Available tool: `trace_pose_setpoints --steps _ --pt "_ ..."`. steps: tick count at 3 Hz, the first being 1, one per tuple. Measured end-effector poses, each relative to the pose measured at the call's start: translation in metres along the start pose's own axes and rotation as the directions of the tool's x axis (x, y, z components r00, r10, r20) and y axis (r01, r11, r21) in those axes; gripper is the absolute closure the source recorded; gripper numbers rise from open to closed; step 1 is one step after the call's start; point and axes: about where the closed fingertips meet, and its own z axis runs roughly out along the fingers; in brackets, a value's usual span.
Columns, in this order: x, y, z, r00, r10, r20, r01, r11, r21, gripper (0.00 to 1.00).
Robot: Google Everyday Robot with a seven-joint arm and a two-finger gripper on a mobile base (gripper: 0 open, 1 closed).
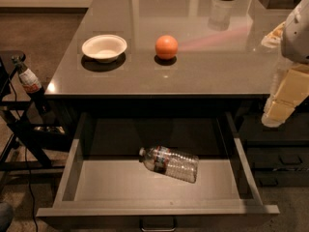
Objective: Pick water bottle from top drawer and place on counter
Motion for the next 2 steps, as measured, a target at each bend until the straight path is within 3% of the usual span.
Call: trace_pose_setpoints --steps 1,2 --pt "0.0 0.0 0.0 1.0 0.0 0.0 0.0 1.0 0.0 0.0" --pt "-0.01 0.01 0.019 1.0 0.001 0.002 -0.001 0.9999 0.014 0.0"
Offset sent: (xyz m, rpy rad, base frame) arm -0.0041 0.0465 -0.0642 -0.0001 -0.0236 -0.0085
